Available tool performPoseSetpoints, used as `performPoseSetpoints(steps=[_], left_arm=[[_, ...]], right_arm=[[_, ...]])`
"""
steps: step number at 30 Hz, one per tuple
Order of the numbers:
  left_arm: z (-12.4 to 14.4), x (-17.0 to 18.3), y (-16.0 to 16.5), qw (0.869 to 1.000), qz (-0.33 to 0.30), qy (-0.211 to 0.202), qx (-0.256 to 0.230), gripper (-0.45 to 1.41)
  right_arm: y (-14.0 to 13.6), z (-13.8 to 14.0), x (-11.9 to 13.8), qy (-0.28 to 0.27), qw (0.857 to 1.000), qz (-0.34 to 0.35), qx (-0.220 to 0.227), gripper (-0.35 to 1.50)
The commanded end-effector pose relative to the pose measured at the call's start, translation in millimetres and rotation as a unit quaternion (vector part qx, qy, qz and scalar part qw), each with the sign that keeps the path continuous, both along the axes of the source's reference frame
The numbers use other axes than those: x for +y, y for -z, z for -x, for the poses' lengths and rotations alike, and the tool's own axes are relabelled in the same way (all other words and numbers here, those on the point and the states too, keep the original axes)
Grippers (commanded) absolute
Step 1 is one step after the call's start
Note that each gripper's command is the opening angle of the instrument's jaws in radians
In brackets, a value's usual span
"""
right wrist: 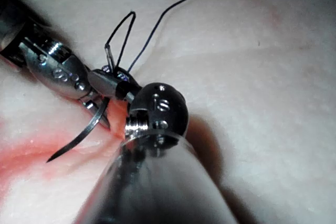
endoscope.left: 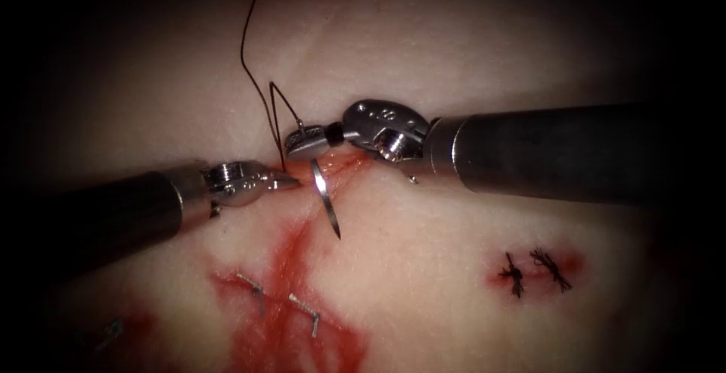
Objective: Wound Closure
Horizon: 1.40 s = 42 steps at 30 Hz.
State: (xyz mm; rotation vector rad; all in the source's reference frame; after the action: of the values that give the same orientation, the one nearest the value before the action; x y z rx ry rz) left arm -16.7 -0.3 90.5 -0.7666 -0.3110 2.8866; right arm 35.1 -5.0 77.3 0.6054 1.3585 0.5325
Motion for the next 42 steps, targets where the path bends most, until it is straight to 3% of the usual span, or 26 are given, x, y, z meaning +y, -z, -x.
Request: performPoseSetpoints(steps=[1, 12, 15, 16, 18, 19, 20, 28, 32, 38, 42], left_arm=[[0.5, 0.2, -0.8, 1.0, 0.001, -0.004, 0.01, -0.45], [0.1, 0.9, -1.5, 0.994, -0.011, -0.041, 0.1, -0.45], [0.2, 0.5, -1.5, 0.993, -0.038, -0.055, 0.095, -0.35], [0.2, 0.2, -1.5, 0.993, -0.044, -0.058, 0.094, -0.18], [0.3, -0.3, -1.3, 0.992, -0.058, -0.065, 0.09, 0.64], [0.3, -0.5, -1.2, 0.992, -0.062, -0.067, 0.089, 0.83], [0.4, -0.7, -1.1, 0.992, -0.063, -0.066, 0.089, 0.84], [0.6, -1.2, -0.7, 0.992, -0.067, -0.067, 0.082, 0.44], [0.5, -1.2, -0.1, 0.994, -0.066, -0.053, 0.066, 0.1], [0.2, -1.3, 0.4, 0.995, -0.067, -0.044, 0.053, 0.02], [0.2, -1.4, 0.4, 0.995, -0.068, -0.042, 0.052, 0.02]], right_arm=[[-1.0, -0.8, -0.4, -0.001, 1.0, 0.008, 0.005, -0.35], [-1.7, -0.5, 0.7, -0.025, 0.997, 0.059, 0.038, -0.35], [-2.0, -0.8, 0.9, -0.034, 0.994, 0.095, 0.048, -0.35], [-2.1, -1.0, 0.9, -0.037, 0.992, 0.111, 0.051, -0.35], [-2.4, -1.3, 0.9, -0.039, 0.989, 0.132, 0.061, -0.35], [-2.6, -1.6, 0.9, -0.038, 0.987, 0.145, 0.065, -0.35], [-2.7, -1.8, 0.8, -0.038, 0.985, 0.158, 0.067, -0.35], [-4.4, -4.2, 0.3, -0.024, 0.962, 0.256, 0.094, -0.35], [-4.8, -4.8, 0.7, -0.032, 0.946, 0.302, 0.109, -0.35], [-5.0, -5.1, 0.3, -0.041, 0.921, 0.371, 0.111, -0.35], [-5.0, -5.2, 0.3, -0.046, 0.914, 0.387, 0.11, -0.35]])
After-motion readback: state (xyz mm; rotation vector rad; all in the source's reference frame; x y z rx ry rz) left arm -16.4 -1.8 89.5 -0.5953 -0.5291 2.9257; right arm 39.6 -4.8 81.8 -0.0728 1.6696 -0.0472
